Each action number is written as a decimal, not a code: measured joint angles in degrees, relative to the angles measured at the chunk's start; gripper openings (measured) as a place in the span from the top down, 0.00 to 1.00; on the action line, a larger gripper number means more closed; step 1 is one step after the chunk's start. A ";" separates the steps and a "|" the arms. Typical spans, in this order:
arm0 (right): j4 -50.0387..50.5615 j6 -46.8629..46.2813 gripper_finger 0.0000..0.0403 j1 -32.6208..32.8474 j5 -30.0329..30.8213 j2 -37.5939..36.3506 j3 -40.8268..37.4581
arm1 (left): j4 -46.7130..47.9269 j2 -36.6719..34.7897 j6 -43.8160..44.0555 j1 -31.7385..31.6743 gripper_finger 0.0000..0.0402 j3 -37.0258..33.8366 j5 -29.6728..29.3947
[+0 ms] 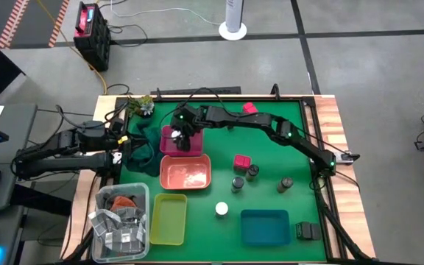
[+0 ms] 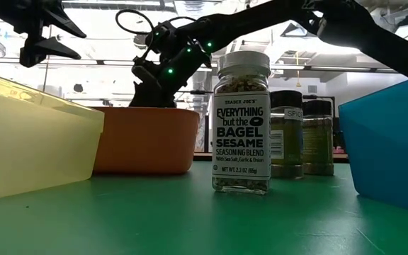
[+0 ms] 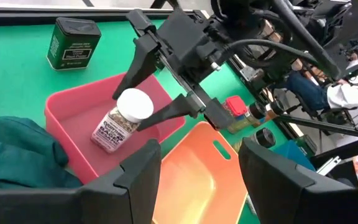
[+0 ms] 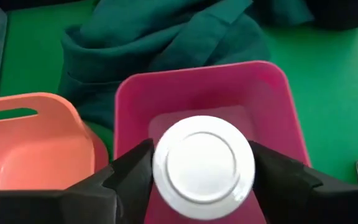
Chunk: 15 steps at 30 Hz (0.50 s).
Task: Sort spices by type
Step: Put the top white seasoning bottle into the red bin, then put the bottom right black seasoning bottle into the orange bin
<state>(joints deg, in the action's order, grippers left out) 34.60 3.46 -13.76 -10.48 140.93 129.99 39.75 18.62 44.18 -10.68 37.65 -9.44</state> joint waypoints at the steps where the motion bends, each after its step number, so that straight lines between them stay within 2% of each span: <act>1: 0.15 0.00 0.33 -0.19 0.00 -0.24 0.00 | 0.00 -0.01 0.00 -0.02 0.49 0.00 0.01; 9: 3.61 2.75 0.33 -0.69 0.02 -3.15 3.66 | 0.37 0.01 -0.13 -0.02 0.49 0.00 -1.36; 15: 17.66 4.48 0.33 0.51 -0.20 -8.27 3.83 | 3.02 0.40 2.64 -0.02 0.49 0.00 -2.23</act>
<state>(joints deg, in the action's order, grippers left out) 52.26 7.95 -13.25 -10.68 132.66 133.83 42.77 19.02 46.83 -10.70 37.65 -11.67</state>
